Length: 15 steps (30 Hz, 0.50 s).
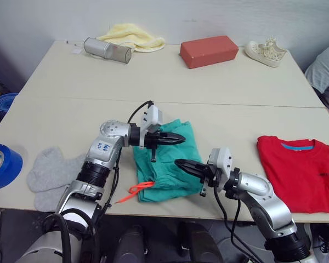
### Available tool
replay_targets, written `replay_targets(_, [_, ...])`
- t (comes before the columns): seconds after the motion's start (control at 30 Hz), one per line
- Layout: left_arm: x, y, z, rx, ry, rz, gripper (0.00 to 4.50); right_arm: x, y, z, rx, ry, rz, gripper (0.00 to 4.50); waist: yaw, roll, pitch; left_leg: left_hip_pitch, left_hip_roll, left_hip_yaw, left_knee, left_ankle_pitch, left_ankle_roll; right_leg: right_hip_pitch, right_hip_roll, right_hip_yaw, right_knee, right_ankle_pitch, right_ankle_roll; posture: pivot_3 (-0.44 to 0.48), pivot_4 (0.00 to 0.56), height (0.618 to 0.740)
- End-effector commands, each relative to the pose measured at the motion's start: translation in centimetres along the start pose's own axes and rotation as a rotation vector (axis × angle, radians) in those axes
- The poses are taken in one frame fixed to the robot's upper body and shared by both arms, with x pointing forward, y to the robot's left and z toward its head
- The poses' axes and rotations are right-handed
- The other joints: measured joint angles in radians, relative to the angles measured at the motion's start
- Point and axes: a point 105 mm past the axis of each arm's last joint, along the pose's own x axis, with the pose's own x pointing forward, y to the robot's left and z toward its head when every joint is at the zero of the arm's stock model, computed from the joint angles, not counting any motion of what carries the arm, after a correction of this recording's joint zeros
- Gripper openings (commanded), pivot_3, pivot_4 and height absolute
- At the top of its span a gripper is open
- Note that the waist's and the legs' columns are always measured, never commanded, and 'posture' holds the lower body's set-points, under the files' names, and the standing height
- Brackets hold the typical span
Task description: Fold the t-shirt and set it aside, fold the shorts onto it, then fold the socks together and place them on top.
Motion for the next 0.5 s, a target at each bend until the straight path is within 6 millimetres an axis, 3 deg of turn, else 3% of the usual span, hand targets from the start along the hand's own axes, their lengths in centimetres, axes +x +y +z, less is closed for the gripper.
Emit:
replay_targets(0.03, [1.7, 0.5, -2.2, 0.059, 0.114, 0.069, 0.00, 1.3, 0.3, -1.7, -0.032, 0.064, 0.022, 0.04, 0.000, 0.000, 0.000, 0.000, 0.000, 0.000, 0.000, 0.000, 0.000, 0.000, 0.000, 0.000, 0.000, 0.000, 0.000, 0.000, 0.150, 0.740])
replay_targets(0.1, [1.7, 1.4, -3.6, 0.038, 0.148, 0.176, 0.00, 1.2, 1.1, -2.7, -0.057, 0.101, 0.078, 0.04, 0.000, 0.000, 0.000, -0.001, 0.000, 0.000, 0.000, 0.000, 0.000, -0.001, 0.000, 0.000, 0.000, 0.000, 0.000, 0.000, 0.150, 0.740])
replay_targets(0.33, [-0.3, 2.2, -5.3, -0.008, 0.161, 0.327, 0.00, -1.0, 2.9, -3.4, 0.002, 0.100, 0.134, 0.04, -0.002, 0.000, 0.000, 0.001, 0.001, 0.000, 0.000, 0.000, 0.001, 0.001, -0.002, 0.000, 0.000, 0.000, 0.000, 0.000, 0.150, 0.740])
replay_targets(0.4, [-1.0, 2.4, -4.2, 0.002, 0.085, 0.338, 0.00, -1.7, 3.2, -3.0, 0.024, 0.079, 0.146, 0.04, -0.004, 0.000, 0.000, 0.003, 0.002, 0.000, 0.000, 0.000, 0.000, 0.002, -0.003, 0.000, 0.000, 0.000, 0.000, 0.000, 0.150, 0.740])
replay_targets(0.5, [-1.9, 1.9, -0.6, 0.030, -0.126, 0.290, 0.00, -2.4, 3.0, -1.4, 0.047, 0.010, 0.148, 0.04, -0.011, 0.000, 0.000, 0.003, 0.003, 0.000, -0.001, 0.000, -0.001, 0.001, -0.003, 0.000, 0.001, 0.000, 0.000, 0.000, 0.150, 0.740])
